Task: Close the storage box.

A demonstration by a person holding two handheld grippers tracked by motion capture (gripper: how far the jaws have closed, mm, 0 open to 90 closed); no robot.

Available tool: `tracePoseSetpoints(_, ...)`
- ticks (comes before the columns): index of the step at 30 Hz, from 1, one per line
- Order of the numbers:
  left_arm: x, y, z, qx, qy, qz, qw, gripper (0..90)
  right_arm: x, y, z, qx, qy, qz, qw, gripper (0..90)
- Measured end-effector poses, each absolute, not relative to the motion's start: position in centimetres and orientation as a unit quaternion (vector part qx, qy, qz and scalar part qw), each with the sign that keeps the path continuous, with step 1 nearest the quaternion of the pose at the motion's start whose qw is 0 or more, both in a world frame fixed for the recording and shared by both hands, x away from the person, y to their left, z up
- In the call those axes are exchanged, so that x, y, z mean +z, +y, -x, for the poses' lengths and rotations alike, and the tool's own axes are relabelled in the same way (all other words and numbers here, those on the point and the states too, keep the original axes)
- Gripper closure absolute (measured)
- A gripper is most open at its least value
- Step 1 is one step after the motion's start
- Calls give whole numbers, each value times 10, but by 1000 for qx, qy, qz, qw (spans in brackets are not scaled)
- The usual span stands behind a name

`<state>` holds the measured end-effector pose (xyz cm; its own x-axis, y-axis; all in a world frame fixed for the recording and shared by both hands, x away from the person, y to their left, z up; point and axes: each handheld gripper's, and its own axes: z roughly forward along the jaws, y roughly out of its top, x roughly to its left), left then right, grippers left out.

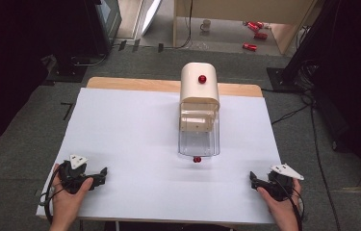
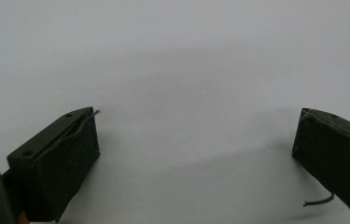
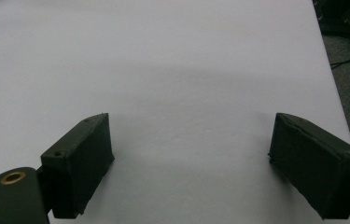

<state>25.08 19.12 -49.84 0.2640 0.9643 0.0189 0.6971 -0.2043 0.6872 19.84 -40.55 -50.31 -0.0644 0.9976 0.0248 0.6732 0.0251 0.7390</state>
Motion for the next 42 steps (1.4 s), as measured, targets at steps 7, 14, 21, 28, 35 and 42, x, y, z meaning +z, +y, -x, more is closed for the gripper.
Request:
tracePoseSetpoints(7, -498, 191, -251, 231, 561, -740, 290, 4, -499, -410, -194, 313, 653, -638, 260, 218)
tracePoseSetpoints(14, -499, 191, -251, 231, 561, -740, 290, 4, -492, -392, -194, 316, 666, -627, 251, 270)
tracePoseSetpoints(21, -499, 191, -251, 232, 560, -741, 290, 4, -476, -360, -196, 336, 672, -613, 245, 305)
tracePoseSetpoints(28, -499, 191, -251, 232, 560, -741, 290, 4, -461, -330, -199, 365, 667, -604, 240, 368)
tracePoseSetpoints(35, -499, 191, -251, 232, 560, -741, 290, 4, -454, -305, -200, 384, 667, -592, 240, 464)
tracePoseSetpoints(42, -499, 191, -251, 232, 560, -741, 290, 4, -448, -285, -198, 407, 669, -578, 231, 605)
